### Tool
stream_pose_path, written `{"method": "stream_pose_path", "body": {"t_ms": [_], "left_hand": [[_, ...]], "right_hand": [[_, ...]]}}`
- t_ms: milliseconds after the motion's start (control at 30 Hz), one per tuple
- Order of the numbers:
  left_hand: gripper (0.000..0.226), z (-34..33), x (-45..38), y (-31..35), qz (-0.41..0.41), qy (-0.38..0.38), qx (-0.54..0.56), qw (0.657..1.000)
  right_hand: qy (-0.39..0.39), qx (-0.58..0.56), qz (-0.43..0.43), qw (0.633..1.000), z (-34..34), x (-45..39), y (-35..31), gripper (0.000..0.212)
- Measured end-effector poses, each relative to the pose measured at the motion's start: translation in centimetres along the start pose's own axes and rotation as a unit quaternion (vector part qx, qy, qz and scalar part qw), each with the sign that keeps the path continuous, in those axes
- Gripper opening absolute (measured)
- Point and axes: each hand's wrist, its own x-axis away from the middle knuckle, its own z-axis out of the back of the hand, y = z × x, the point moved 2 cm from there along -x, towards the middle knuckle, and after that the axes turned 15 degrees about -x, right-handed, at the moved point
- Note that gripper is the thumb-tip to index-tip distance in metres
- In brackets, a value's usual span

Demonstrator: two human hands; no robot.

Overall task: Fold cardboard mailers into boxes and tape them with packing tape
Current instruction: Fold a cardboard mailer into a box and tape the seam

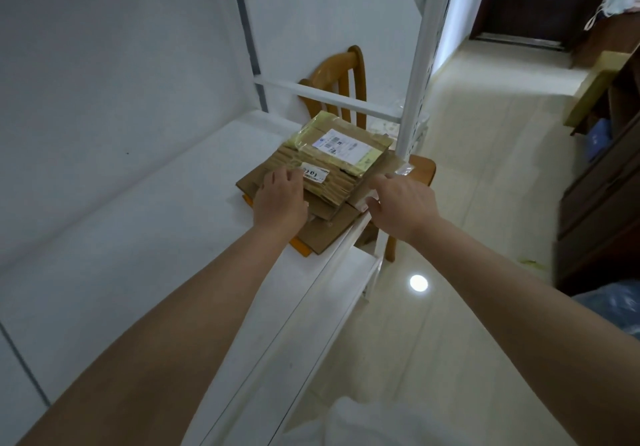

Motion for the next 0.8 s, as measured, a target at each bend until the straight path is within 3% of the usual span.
{"method": "stream_pose_path", "body": {"t_ms": [200, 400, 533, 667, 800], "left_hand": [[0.049, -0.8, -1.8, 1.0, 0.114, 0.006, 0.076, 0.991], [0.049, -1.2, -2.2, 1.2, 0.174, -0.004, 0.134, 0.976], [0.054, -1.5, -2.0, 0.7, 0.205, -0.027, 0.184, 0.961], [0.050, -1.4, -2.6, 0.3, 0.276, -0.010, 0.365, 0.889], [0.062, -1.2, -2.8, 0.6, 0.403, 0.023, 0.494, 0.770]], "right_hand": [[-0.014, -0.018, 0.005, 1.000, 0.2, -2.1, 1.6, 0.037], [-0.124, -0.013, 0.039, 0.991, -1.4, -4.6, 1.1, 0.064], [-0.188, 0.006, 0.033, 0.982, -3.0, -5.4, 1.2, 0.069], [-0.215, -0.002, 0.027, 0.976, -3.9, -4.9, 1.8, 0.069], [-0.222, -0.019, 0.024, 0.975, -3.6, -4.6, 2.1, 0.068]]}}
